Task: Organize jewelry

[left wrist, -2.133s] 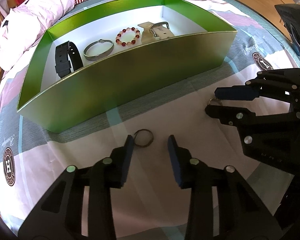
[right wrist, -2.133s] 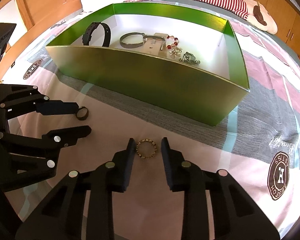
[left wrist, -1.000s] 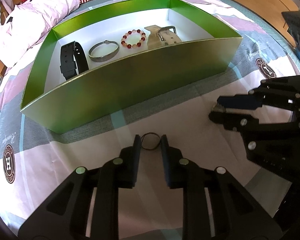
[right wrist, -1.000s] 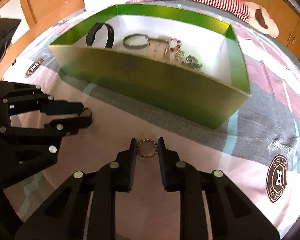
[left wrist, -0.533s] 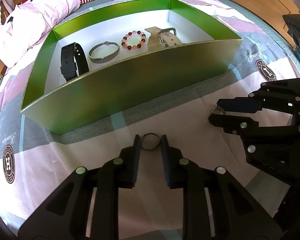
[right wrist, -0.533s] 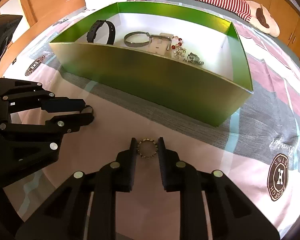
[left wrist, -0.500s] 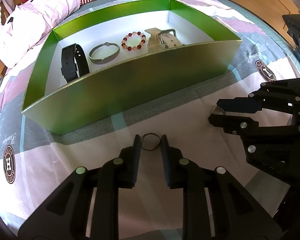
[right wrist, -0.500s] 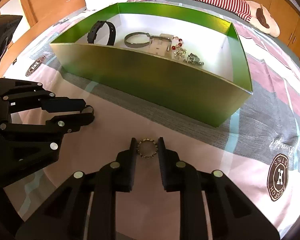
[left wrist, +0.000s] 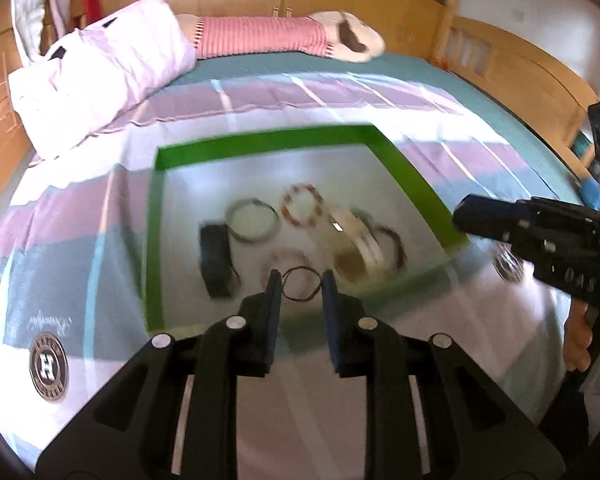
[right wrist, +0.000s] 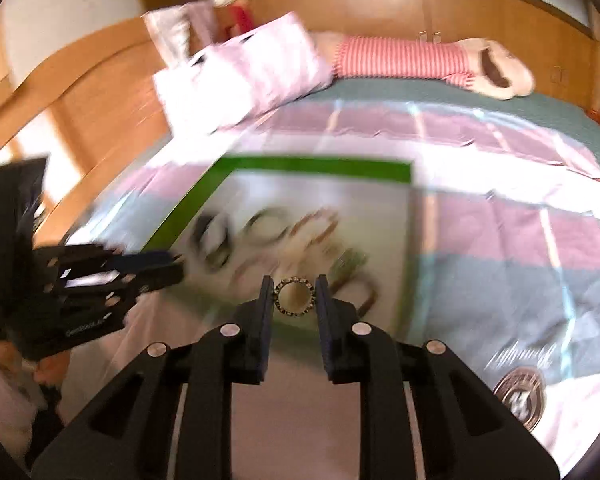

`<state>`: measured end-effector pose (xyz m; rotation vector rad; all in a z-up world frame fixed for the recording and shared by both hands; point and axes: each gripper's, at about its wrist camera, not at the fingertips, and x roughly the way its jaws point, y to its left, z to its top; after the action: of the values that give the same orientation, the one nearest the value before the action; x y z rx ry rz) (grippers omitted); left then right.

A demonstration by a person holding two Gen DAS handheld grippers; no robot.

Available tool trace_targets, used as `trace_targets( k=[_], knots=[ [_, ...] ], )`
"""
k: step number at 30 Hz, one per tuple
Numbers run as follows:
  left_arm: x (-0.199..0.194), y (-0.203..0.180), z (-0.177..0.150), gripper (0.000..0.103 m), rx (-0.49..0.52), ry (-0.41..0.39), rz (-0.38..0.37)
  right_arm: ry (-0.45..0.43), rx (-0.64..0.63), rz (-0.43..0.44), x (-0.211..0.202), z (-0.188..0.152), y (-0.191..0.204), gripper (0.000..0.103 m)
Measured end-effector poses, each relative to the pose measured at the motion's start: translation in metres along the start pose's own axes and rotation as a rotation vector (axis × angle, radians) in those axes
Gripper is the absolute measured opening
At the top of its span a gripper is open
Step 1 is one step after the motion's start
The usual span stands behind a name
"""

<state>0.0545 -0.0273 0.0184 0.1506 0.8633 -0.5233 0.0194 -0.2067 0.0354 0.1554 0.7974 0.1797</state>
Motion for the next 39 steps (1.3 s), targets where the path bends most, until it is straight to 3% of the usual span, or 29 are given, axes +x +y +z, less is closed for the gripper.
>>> trace_targets(
  k=[3, 9, 10, 11, 12, 13, 15, 16, 17, 19, 22, 25, 28, 32, 39],
  knots=[
    [0.021, 0.008, 0.010, 0.020, -0.016, 0.031, 0.015, 0.041, 0.045, -0.060, 0.034, 0.011, -0.018, 0.021],
    [0.058, 0.012, 0.011, 0.021, -0.016, 0.101, 0.026, 0.086, 0.052, -0.090, 0.067, 0.017, -0.023, 0.021],
    [0.062, 0.012, 0.011, 0.024, -0.016, 0.106, 0.029, 0.089, 0.057, -0.090, 0.069, 0.017, -0.023, 0.023],
    [0.062, 0.012, 0.011, 0.035, -0.020, 0.105, 0.027, 0.088, 0.068, -0.082, 0.069, 0.016, -0.024, 0.026],
    [0.062, 0.012, 0.012, 0.043, -0.023, 0.101, 0.024, 0.085, 0.081, -0.078, 0.067, 0.015, -0.025, 0.038],
    [0.058, 0.013, 0.012, 0.044, -0.029, 0.089, 0.025, 0.075, 0.086, -0.082, 0.063, 0.015, -0.024, 0.046],
    [0.051, 0.014, 0.014, 0.046, -0.043, 0.076, 0.035, 0.055, 0.090, -0.070, 0.051, 0.016, -0.020, 0.048],
    [0.045, 0.014, 0.015, 0.047, -0.051, 0.064, 0.042, 0.048, 0.094, -0.064, 0.048, 0.017, -0.019, 0.054],
    [0.040, 0.014, 0.015, 0.054, -0.056, 0.052, 0.054, 0.039, 0.099, -0.063, 0.042, 0.017, -0.016, 0.059],
    [0.023, 0.012, 0.013, 0.068, -0.061, 0.009, 0.101, -0.002, 0.107, -0.076, 0.024, 0.015, -0.007, 0.084],
    [0.000, 0.006, 0.009, 0.081, -0.043, -0.057, 0.156, -0.047, 0.081, -0.118, 0.008, 0.009, 0.007, 0.101],
    [-0.010, 0.006, 0.007, 0.092, -0.038, -0.083, 0.170, -0.031, 0.028, -0.160, 0.011, 0.006, 0.017, 0.102],
    [-0.004, 0.015, 0.008, 0.097, -0.075, -0.038, 0.189, 0.014, 0.034, -0.176, 0.022, 0.005, 0.015, 0.102],
    [-0.001, 0.023, 0.008, 0.097, -0.111, -0.017, 0.184, 0.031, 0.052, -0.181, 0.027, 0.002, 0.011, 0.102],
    [0.001, 0.017, 0.006, 0.099, -0.072, -0.014, 0.199, 0.035, 0.030, -0.191, 0.028, 0.001, 0.014, 0.102]
  ],
)
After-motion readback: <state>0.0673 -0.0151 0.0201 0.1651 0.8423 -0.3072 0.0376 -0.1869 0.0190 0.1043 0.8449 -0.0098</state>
